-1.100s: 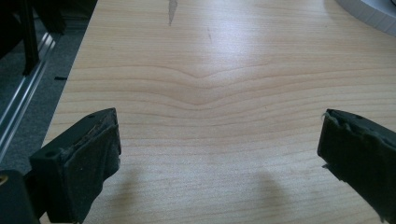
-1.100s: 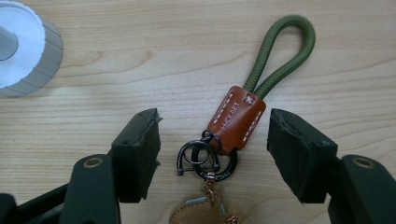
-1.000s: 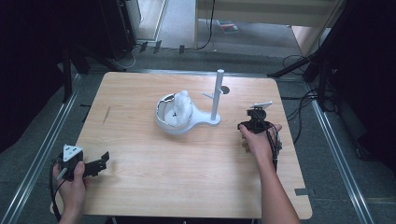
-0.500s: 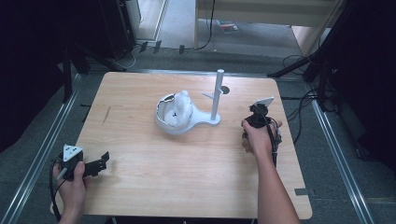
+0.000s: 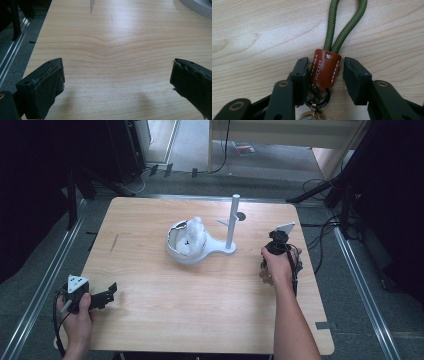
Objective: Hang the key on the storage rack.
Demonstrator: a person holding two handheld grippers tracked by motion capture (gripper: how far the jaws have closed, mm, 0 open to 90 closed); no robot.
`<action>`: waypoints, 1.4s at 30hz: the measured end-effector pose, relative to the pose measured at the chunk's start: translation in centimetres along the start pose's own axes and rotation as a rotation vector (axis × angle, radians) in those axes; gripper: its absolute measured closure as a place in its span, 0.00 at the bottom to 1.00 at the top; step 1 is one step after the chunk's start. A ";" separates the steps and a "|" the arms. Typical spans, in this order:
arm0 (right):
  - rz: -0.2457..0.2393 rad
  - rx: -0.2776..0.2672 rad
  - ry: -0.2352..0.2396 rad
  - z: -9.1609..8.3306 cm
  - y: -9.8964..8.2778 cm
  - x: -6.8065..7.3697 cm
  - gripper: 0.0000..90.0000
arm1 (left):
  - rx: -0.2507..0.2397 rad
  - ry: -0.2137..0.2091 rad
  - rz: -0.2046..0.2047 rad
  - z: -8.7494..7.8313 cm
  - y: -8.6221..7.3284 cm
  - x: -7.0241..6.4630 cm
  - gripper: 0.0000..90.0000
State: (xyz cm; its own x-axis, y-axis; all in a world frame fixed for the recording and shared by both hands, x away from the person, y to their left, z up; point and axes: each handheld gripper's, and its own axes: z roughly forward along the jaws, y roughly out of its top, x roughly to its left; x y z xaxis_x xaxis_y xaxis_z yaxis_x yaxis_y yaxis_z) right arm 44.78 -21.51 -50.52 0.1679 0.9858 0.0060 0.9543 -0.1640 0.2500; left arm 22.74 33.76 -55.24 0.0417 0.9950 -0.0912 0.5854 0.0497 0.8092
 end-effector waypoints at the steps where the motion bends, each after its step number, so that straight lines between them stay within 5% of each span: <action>1: -0.007 0.006 -0.009 0.0 0.0 0.1 0.69 | 0.000 0.000 0.000 0.0 0.0 0.0 0.00; 16: -0.073 -0.039 0.019 -0.3 -0.8 -0.1 0.77 | -0.001 0.001 0.001 0.0 0.0 0.0 0.00; 31: -0.097 -0.313 0.159 -3.4 -3.9 -1.3 0.77 | 0.000 0.003 0.002 0.0 0.0 0.0 0.00; 42: -0.109 -0.463 0.243 -5.9 -6.1 -1.1 0.77 | -0.001 0.001 0.001 0.0 0.0 0.0 0.00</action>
State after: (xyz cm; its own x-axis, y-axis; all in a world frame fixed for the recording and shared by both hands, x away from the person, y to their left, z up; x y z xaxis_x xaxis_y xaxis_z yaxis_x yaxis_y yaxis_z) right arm 37.28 -21.36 -46.31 -0.0409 0.9853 0.1661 0.7446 -0.0808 0.6626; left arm 22.72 33.75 -55.23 0.0417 0.9951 -0.0895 0.5846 0.0483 0.8098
